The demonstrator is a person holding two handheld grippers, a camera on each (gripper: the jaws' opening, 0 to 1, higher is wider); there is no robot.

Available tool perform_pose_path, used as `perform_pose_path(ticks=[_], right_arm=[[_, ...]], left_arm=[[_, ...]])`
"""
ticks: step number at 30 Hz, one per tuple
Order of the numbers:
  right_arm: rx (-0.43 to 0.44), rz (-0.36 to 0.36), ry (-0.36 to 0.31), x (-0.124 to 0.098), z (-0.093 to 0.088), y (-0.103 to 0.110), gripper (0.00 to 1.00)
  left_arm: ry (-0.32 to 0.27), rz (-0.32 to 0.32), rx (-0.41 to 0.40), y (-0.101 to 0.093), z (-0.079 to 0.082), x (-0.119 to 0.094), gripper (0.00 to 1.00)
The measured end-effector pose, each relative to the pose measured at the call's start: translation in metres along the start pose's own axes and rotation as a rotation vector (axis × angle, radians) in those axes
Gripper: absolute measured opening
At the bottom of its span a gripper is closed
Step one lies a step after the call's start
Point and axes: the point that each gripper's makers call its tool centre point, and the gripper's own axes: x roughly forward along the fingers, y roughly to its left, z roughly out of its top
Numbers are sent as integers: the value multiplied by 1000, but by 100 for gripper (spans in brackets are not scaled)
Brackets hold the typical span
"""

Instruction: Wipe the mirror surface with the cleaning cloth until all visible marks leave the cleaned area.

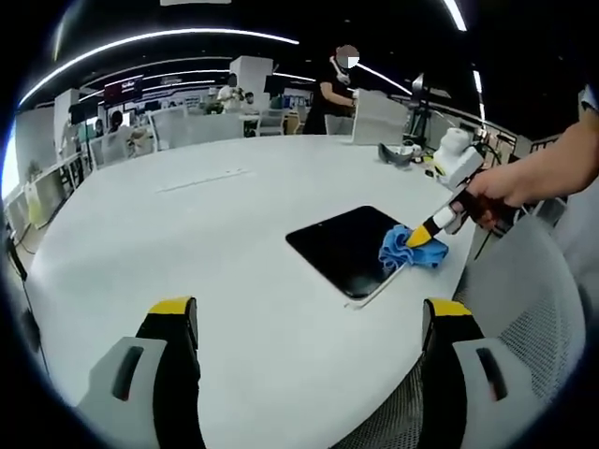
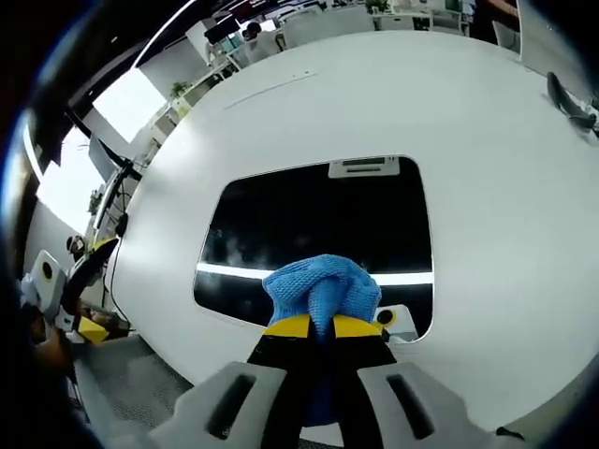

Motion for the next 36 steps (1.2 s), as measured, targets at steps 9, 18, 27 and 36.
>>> perform_pose_path(ticks=[9, 18, 27, 36], right_arm=[[13, -20, -1, -6, 1, -16, 1], [19, -14, -1, -6, 2, -19, 1], [12, -23, -13, -9, 1, -24, 1], [19, -20, -15, -9, 1, -26, 1]], left_arm=[[37, 13, 31, 2, -6, -2, 99], [7, 15, 20, 3, -5, -4, 99], [5, -1, 17, 0, -4, -2, 99], [11, -5, 42, -1, -3, -1, 99]])
